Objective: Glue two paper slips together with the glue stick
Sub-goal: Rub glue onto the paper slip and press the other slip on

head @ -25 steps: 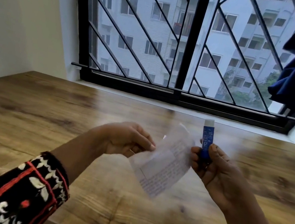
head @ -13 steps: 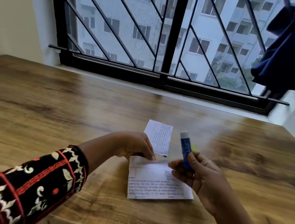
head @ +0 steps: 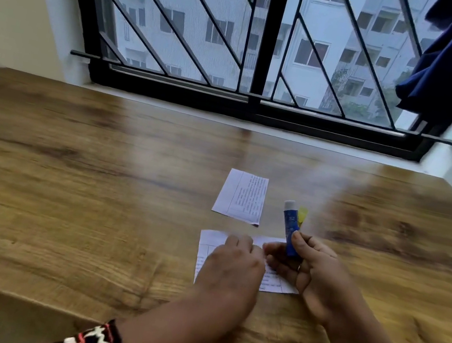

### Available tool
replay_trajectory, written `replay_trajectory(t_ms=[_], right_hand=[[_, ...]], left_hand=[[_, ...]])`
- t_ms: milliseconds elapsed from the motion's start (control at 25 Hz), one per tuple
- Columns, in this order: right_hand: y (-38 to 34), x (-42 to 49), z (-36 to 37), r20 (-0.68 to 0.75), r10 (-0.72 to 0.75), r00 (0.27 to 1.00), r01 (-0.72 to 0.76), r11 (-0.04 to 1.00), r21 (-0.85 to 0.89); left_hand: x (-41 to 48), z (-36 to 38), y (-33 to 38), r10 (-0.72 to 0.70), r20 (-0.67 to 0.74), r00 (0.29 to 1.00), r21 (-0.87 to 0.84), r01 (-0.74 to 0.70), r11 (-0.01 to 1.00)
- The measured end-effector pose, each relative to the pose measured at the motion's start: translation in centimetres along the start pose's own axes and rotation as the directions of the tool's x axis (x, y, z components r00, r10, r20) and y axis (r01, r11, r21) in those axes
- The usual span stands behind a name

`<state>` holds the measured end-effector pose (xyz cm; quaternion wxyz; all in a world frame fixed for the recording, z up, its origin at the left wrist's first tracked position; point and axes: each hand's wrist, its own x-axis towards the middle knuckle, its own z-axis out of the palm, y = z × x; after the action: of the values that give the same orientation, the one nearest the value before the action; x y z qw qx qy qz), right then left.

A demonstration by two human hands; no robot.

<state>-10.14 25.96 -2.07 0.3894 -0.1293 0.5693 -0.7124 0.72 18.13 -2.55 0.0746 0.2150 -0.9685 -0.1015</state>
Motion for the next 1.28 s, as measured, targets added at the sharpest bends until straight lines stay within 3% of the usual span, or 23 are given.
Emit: replay_trajectory(t_ms=[320, 520, 720, 920, 1280], right_hand=[[-3.8, 0.5, -1.3, 0.090, -0.126, 0.988, 0.114, 0.985, 0.131], [-5.6, 3.7, 2.2, 0.333, -0.228, 0.915, 0.296, 0.940, -0.171], [-4.1, 5.6, 6.2, 0.577, -0.100, 0.811, 0.460, 0.719, -0.521], [-2.4, 6.5, 7.4, 0.625, -0.024, 0.780, 0.495, 0.633, -0.595], [-2.1, 6.7, 7.5, 0.621, -0.021, 0.784, 0.524, 0.558, -0.643]], left_hand=[[0.0, 0.2, 0.2, -0.027, 0.163, 0.986, 0.083, 0.013, 0.996], [-0.1, 0.5, 0.6, -0.032, 0.209, 0.977, 0.095, 0.012, 0.995], [0.1, 0.3, 0.4, -0.013, 0.256, 0.967, 0.047, 0.001, 0.999], [0.2, -0.1, 0.2, 0.014, 0.241, 0.971, 0.064, -0.030, 0.998], [0.1, -0.2, 0.2, 0.030, 0.241, 0.970, 0.084, -0.052, 0.995]])
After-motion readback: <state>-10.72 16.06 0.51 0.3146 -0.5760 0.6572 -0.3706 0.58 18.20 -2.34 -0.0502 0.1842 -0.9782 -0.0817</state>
